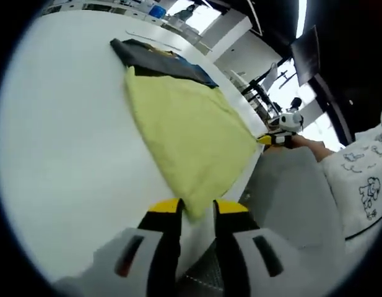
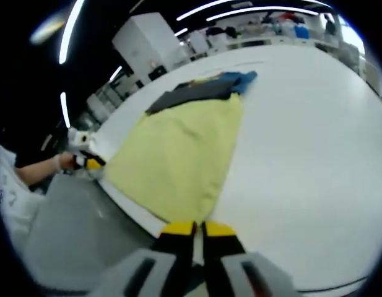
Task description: Fold the garment on the visible template until the final outline fits inside the template.
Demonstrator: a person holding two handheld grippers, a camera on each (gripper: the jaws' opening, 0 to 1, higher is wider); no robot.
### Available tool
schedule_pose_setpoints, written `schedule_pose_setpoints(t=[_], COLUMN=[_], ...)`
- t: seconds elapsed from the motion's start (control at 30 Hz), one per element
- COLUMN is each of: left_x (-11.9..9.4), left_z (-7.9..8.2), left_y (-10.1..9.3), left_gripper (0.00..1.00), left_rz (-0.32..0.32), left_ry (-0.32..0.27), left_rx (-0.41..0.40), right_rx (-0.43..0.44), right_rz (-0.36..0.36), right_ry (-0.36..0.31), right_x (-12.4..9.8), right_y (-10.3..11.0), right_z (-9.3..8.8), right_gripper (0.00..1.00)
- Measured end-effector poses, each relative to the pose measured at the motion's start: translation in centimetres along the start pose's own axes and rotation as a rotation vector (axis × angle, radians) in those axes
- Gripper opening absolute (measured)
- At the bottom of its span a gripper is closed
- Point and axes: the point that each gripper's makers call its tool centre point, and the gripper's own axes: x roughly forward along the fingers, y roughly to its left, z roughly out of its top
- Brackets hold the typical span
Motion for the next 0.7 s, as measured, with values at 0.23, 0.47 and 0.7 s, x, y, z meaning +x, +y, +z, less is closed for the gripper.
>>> schedule_pose_setpoints(t=[0.23, 0.47, 0.7], left_x=[-0.5, -1.7, -3.0], left_z=[-0.2, 0.4, 0.6], left_y=[-0.1, -1.7, -4.2], left_gripper=[0.0, 0.0, 0.0], left_rz=[-0.024, -0.065, -0.119], left_ry=[-0.024, -0.09, -0.095], left_rx=[-0.041, -0.101, -0.083], right_rx=[0.03, 0.122, 0.183], right_rz=[0.02, 0.078, 0.12], right_ry=[-0.022, -0.066, -0.094], right_x=[-0.8, -2.3, -4.5], right_y=[0.1, 1.2, 3.0], right_z=[0.3, 1.2, 1.0], right_gripper=[0.0, 0.0, 0.0])
